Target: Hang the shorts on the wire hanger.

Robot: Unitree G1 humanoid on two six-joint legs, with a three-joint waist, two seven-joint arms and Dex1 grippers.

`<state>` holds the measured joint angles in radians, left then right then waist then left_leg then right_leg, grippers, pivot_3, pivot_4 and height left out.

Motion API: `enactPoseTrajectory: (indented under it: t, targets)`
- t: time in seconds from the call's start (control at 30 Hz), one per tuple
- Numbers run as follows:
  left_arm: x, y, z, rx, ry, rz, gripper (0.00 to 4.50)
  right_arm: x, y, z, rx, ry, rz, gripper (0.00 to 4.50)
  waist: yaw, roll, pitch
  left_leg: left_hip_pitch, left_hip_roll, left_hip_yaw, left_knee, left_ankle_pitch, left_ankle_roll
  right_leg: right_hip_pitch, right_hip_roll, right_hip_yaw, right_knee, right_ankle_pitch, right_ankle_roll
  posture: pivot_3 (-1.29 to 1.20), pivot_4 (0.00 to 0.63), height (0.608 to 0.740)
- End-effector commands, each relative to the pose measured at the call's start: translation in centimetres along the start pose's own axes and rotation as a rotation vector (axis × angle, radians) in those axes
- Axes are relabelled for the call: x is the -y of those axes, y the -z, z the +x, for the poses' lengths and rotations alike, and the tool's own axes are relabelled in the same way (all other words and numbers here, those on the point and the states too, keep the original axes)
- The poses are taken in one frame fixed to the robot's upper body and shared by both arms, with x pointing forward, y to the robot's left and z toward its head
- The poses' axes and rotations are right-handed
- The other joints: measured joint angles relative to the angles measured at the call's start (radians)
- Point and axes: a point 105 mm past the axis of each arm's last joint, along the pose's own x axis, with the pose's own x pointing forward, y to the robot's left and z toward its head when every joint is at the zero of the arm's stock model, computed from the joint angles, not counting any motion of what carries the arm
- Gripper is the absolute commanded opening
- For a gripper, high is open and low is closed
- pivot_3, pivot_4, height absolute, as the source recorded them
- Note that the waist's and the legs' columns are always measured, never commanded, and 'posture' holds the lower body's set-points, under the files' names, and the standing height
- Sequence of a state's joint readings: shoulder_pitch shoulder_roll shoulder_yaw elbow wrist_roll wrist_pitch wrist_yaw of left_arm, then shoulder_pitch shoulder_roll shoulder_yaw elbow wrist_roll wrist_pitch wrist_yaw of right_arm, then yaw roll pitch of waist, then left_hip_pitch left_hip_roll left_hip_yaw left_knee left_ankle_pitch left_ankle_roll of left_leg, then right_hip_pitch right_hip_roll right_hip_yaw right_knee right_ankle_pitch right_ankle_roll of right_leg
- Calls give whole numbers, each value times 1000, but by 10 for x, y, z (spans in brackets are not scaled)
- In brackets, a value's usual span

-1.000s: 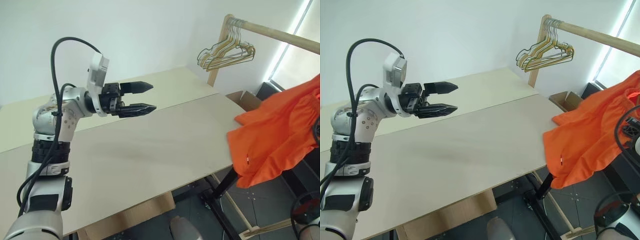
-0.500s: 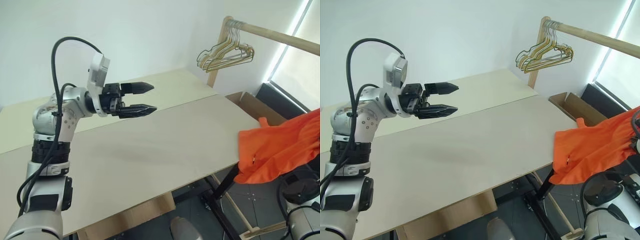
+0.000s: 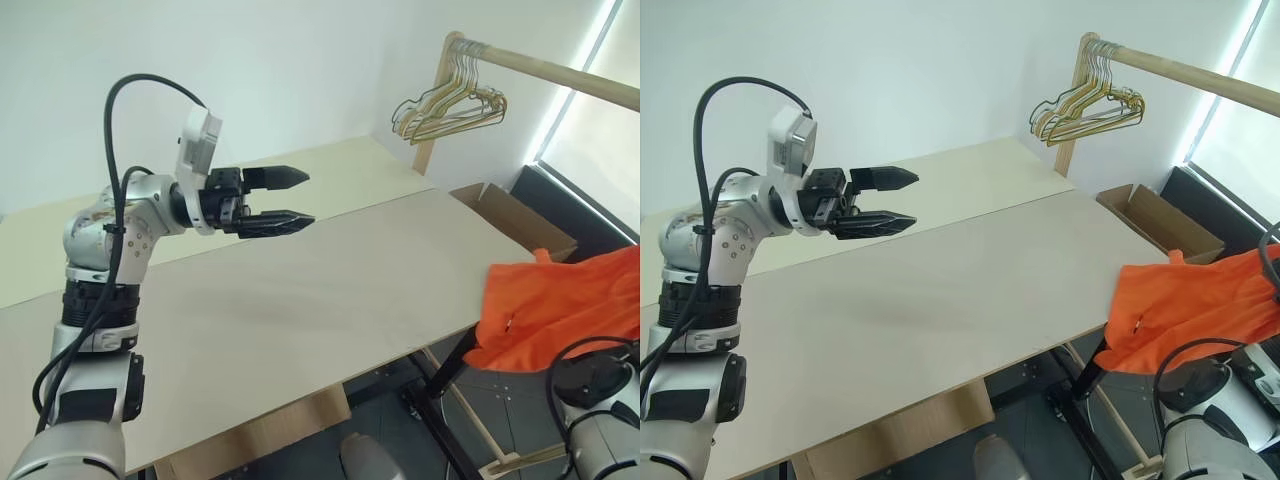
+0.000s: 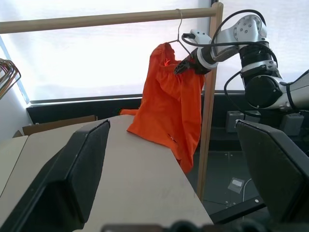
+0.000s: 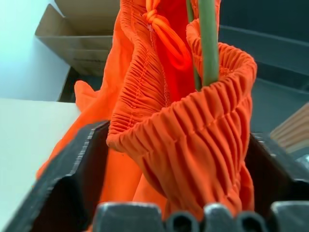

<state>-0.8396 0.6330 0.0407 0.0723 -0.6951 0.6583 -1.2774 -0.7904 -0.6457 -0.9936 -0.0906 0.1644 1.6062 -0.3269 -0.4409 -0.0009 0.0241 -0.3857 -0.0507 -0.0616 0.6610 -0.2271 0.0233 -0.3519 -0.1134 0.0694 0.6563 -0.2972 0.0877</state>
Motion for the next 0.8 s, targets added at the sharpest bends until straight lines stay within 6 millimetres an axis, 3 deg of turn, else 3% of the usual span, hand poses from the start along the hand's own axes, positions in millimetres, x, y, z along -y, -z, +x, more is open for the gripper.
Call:
enactPoseTrajectory:
  t: [0.03, 0.43, 0.7, 0.8]
  targets:
    - [3, -13, -3, 11, 2, 48, 4500, 1, -16, -10, 98, 27, 19, 4468, 0, 0, 0, 0, 0, 0, 0, 0, 0, 0, 0, 0, 0, 0, 0, -426, 0, 740]
    - [2, -13, -5, 15, -16, 49, 4500, -10, -48, -44, 473, 167, -80, 4468, 0, 0, 0, 1, 0, 0, 0, 0, 0, 0, 0, 1, 0, 0, 0, -413, 0, 740]
    - [2, -14, -5, 14, -21, 55, 4500, -21, -56, -56, 605, 179, -137, 4468, 3, 0, 0, 1, 0, 0, -1, 0, 0, 0, 0, 0, 0, 0, 0, -407, 0, 740]
    - [2, -13, -6, 11, -26, 61, 4500, -29, -65, -72, 762, 202, -206, 4468, 3, 0, 0, 1, 0, 0, -1, 0, 0, 0, 0, 0, 0, 0, 0, -404, 0, 740]
